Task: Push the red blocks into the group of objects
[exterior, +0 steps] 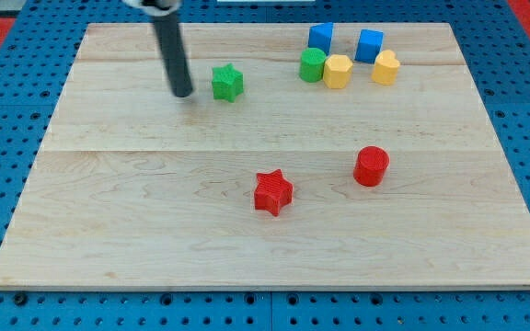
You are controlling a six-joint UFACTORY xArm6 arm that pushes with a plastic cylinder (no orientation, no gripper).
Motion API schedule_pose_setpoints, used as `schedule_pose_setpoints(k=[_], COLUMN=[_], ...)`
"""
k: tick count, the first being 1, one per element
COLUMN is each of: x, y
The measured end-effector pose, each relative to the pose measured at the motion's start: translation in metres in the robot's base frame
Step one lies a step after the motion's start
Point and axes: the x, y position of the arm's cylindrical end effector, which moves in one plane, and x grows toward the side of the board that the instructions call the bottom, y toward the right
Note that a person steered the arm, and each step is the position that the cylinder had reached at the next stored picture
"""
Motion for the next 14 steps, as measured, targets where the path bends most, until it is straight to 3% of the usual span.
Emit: schedule_pose_setpoints(k=[1, 2, 3, 4, 5, 6, 8, 10, 11, 12, 14], x=[-0.005, 0.046, 0.086, 0.089, 0.133, 0.138, 0.169, 0.073, 0.116, 0.112, 0.051], y=[0.09, 0.094, 0.155, 0.272, 0.281, 0.198, 0.172, 0.154, 0.154, 0.107, 0.131])
